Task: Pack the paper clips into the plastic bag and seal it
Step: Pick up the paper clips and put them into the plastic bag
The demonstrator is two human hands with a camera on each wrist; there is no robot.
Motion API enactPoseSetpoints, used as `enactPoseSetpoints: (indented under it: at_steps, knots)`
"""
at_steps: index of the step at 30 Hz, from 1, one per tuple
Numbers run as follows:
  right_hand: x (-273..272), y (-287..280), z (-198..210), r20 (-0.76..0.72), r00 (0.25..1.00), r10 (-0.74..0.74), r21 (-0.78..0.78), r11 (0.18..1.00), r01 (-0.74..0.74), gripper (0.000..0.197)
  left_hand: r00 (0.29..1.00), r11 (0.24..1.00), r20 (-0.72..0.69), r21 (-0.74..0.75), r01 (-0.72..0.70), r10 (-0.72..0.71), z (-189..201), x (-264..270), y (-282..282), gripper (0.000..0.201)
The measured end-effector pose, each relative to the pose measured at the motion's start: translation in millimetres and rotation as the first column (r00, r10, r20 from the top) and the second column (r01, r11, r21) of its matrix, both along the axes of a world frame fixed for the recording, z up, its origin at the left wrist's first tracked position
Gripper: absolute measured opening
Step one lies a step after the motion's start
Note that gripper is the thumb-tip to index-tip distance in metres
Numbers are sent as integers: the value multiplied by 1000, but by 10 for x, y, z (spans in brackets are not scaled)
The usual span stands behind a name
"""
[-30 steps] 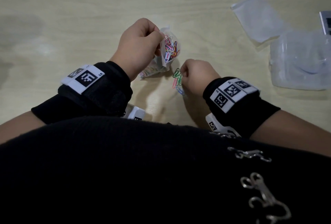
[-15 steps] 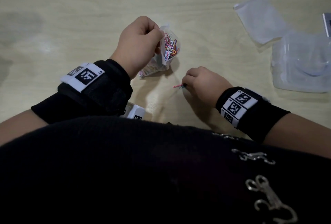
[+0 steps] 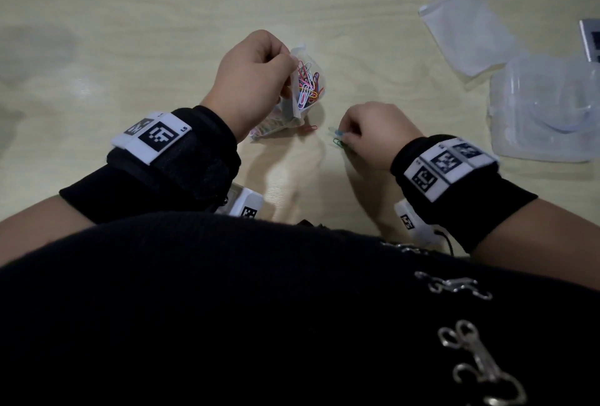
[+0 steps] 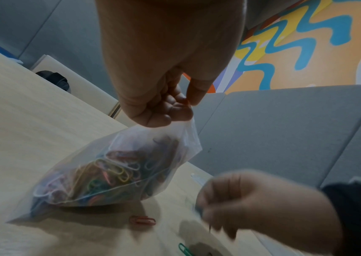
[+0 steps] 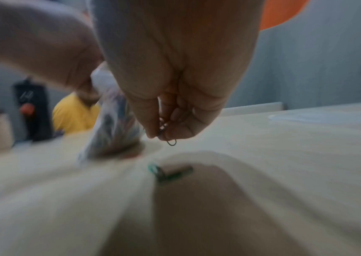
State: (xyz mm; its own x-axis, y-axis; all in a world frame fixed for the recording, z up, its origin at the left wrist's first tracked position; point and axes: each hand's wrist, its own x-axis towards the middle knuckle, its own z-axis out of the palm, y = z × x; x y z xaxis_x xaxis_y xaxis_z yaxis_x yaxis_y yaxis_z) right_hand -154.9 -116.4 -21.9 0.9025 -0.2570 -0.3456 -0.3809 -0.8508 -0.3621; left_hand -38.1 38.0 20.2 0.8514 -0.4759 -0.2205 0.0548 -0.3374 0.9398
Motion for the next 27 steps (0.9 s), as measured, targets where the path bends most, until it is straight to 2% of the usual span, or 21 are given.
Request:
enactPoseSetpoints:
  at_steps: [1,3,5,7,9,13,14,17,18,19,20,21,23,25,27]
  knots:
    - [28,-20,67,49,993,-109,68,992,106,11,1000,1000,-2,-1,2,-2,1,-5,1,11]
    - [97,-32,218,127,940,-317,275,922,274,4,1000,1000,-7,0,4,-4,5,-22,-2,8]
    - [177,4,379,148,887,-437,461,824,329,16,1000,1000,-7,13,9,-8,10,-44,-17,5]
    - [269,71,513,147,865,-480,558,762,328,18,1000,999,-5,30,17,-17,17,-63,-33,5]
    - [367,142,595,156,881,-447,561,774,293,14,1000,999,-8,33,19,-19,25,-72,-37,5]
    - [486,243,661,170,955,-242,419,895,153,15,1000,1000,-23,-3,5,-5,33,-57,4,6]
    - [490,243,660,205,949,-238,399,906,141,14,999,1000,-33,-18,-6,5,29,-45,19,5]
    - [432,178,616,283,883,-375,436,870,229,9,997,997,-58,-63,-53,50,20,2,66,13]
    - [389,140,573,245,892,-381,391,880,269,8,996,995,-65,-74,-70,65,21,22,82,14]
    - [343,102,532,151,936,-318,261,926,273,10,995,994,-67,-76,-85,80,33,42,98,15]
    - [284,74,479,-8,975,-221,81,972,221,16,993,993,-65,-68,-98,94,39,65,111,16]
    - [219,62,422,-193,971,-140,-81,989,126,22,992,992,-59,-57,-111,107,47,92,122,16]
    - [106,101,315,-448,892,-57,-209,977,-42,25,990,989,-58,-63,-135,131,77,137,152,13]
    - [65,154,213,-485,874,-42,-246,965,-90,19,985,982,-66,-93,-163,157,103,184,184,14]
    - [75,204,164,-426,904,-35,-258,963,-84,15,980,974,-62,-118,-195,189,113,224,217,17]
